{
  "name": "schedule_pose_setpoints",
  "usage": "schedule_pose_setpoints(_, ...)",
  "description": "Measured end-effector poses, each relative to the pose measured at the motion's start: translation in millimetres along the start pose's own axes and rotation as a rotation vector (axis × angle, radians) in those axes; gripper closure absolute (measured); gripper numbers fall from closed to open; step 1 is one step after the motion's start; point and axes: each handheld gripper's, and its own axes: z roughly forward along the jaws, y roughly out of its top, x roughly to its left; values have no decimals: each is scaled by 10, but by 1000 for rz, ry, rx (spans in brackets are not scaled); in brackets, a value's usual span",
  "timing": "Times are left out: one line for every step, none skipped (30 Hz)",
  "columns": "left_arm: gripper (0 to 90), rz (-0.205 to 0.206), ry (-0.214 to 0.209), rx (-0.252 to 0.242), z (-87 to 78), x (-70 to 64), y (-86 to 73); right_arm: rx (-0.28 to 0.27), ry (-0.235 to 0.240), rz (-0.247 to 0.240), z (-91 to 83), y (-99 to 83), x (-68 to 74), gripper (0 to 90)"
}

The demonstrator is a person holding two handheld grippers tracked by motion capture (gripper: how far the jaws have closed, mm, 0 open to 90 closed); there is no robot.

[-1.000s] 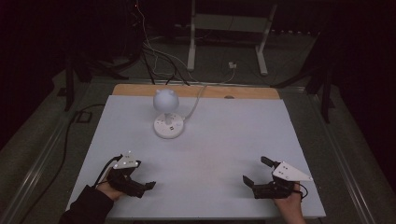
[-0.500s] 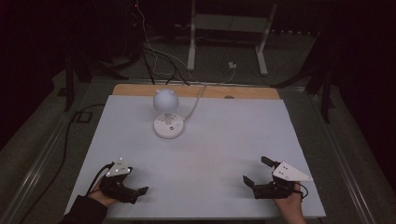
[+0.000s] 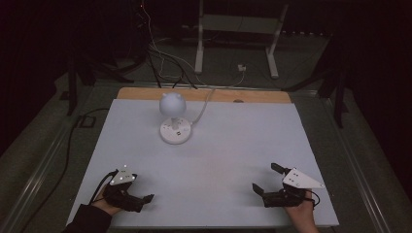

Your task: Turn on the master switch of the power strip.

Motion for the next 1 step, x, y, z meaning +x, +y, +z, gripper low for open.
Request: schedule_pose_setpoints(4, -2, -3, -2, -1, -2, 2, -1, 0, 0, -1, 1, 0, 0)
